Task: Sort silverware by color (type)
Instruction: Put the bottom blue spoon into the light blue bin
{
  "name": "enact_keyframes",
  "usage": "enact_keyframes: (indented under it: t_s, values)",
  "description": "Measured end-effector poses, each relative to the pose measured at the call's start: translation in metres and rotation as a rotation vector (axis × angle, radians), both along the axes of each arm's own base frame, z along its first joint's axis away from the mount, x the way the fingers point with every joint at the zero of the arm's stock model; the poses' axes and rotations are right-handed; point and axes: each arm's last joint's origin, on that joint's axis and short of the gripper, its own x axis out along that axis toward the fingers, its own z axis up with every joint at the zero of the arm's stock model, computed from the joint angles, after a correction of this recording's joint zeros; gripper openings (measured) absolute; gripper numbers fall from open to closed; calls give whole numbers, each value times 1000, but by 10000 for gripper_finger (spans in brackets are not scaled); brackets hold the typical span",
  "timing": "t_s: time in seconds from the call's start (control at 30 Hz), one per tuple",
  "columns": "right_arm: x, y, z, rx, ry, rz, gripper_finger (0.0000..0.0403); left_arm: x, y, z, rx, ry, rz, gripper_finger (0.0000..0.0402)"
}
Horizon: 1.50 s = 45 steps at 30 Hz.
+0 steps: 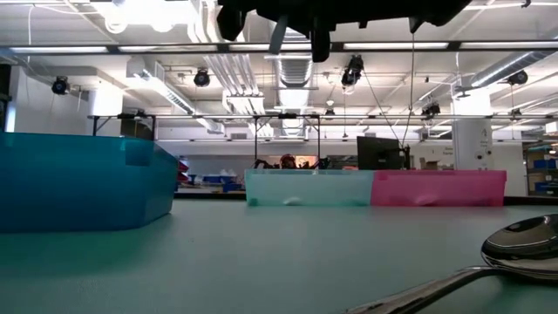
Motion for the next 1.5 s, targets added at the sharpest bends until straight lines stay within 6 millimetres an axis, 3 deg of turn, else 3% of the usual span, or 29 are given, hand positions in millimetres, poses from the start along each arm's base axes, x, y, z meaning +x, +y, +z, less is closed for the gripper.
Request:
enact_keyframes:
  t_s: [0.27, 0.7, 1.5]
  values:
    - [-2, 0, -1, -5, 43, 7, 9, 0, 0, -1, 16, 8, -1, 1]
    - [-23, -4, 16, -30, 116, -44, 7, -4, 5, 5, 55, -3, 20, 0]
    - [-23, -4, 11, 30, 150, -32, 8, -4, 5, 4, 56, 5, 19, 0]
